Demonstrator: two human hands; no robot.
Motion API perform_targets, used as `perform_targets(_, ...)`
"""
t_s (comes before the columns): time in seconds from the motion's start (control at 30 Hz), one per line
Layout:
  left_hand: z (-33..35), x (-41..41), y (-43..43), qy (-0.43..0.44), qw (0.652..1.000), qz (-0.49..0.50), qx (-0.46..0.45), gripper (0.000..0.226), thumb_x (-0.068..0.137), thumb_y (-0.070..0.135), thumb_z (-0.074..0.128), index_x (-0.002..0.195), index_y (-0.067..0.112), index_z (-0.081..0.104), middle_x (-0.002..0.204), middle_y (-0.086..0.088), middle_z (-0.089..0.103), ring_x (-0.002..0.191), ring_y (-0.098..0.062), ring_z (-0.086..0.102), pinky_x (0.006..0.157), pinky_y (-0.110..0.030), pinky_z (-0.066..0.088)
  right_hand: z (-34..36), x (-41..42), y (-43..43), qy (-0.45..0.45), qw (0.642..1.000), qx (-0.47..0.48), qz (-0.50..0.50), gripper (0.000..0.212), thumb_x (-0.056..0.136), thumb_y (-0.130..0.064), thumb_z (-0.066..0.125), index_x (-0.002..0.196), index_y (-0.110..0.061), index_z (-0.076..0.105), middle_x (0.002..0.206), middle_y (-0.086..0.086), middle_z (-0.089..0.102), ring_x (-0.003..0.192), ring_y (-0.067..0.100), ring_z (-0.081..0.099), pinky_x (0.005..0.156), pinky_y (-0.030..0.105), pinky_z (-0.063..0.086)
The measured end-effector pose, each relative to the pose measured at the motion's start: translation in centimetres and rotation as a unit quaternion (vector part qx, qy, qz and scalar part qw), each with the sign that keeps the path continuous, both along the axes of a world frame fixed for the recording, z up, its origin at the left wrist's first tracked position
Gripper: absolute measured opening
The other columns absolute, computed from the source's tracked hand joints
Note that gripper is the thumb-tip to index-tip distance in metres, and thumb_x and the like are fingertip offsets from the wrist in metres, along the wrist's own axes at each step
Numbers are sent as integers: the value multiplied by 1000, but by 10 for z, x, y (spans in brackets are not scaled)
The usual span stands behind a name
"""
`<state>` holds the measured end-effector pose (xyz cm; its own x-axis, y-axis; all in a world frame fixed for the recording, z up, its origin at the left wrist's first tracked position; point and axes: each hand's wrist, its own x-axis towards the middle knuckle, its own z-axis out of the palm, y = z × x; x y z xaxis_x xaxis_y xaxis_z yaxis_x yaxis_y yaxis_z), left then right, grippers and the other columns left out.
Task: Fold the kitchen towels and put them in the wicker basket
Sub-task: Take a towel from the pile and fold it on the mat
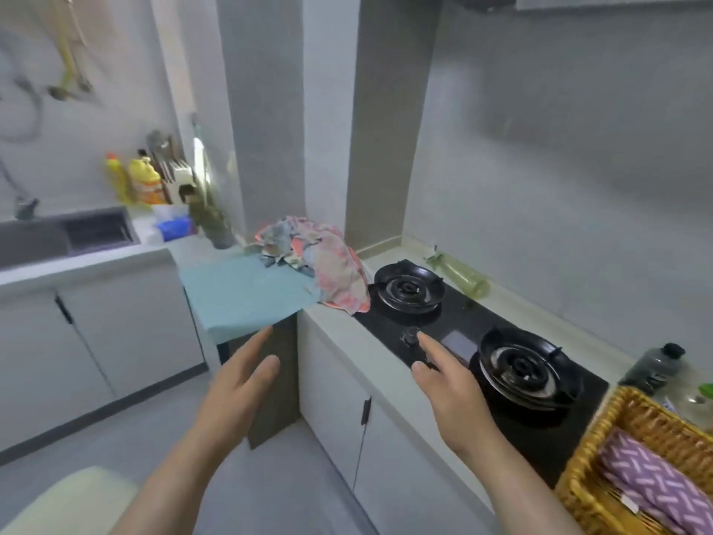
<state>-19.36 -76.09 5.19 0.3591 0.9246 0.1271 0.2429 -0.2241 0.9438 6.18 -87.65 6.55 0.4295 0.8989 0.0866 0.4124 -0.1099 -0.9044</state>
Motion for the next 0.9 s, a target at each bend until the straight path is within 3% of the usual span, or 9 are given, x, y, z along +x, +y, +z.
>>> perform_targets(0.13, -1, -43, 8, -23, 999, 45, 1, 56, 86, 61, 52, 138, 43, 37, 146, 21, 39, 128, 5, 36, 102, -21, 27, 4, -39, 28, 36, 999, 7, 38, 49, 99, -32, 51, 145, -39, 39, 148, -21, 40, 137, 8, 37, 111, 30, 33)
perform_targets(0.23, -1, -56, 17, -11, 999, 50, 8, 59, 82, 60, 45, 137, 43, 35, 144, 22, 37, 129, 3, 34, 103, -22, 27, 7, -55, 47, 30, 998, 4, 62, 49, 99, -32, 50, 146, -37, 37, 149, -19, 39, 136, 8, 37, 109, 27, 32)
perform_targets(0.5, 2, -70, 86, -42, 997, 56, -13, 102, 54, 95, 45, 139, 39, 44, 138, 26, 48, 117, 19, 46, 96, -14, 37, -3, -76, 146, 68, 993, 7, 95, 47, 100, -26, 51, 146, -28, 41, 146, -13, 45, 134, 3, 40, 108, 24, 31)
perform_targets(0.6, 3, -66, 133, -25, 997, 63, -21, 89, 61, 91, 44, 138, 45, 41, 142, 26, 44, 131, 7, 39, 107, -25, 31, -12, -76, 195, 78, 992, 2, 102, 45, 100, -24, 51, 145, -27, 42, 141, -16, 46, 132, 2, 40, 106, 23, 31)
perform_targets(0.73, -1, -47, 198, 2, 997, 65, -47, 65, 67, 81, 39, 126, 56, 38, 137, 31, 41, 130, 4, 36, 109, -27, 29, -20, -63, 261, 106, 990, -3, 90, 45, 100, -25, 52, 144, -28, 43, 138, -20, 47, 133, 2, 40, 106, 22, 30)
perform_targets(0.9, -11, -23, 270, -7, 996, 41, -79, 68, 62, 90, 44, 123, 59, 47, 134, 40, 42, 128, 10, 38, 110, -29, 32, -29, -42, 324, 111, 991, -19, 74, 44, 99, -27, 52, 142, -34, 43, 138, -22, 46, 131, -1, 40, 106, 23, 30)
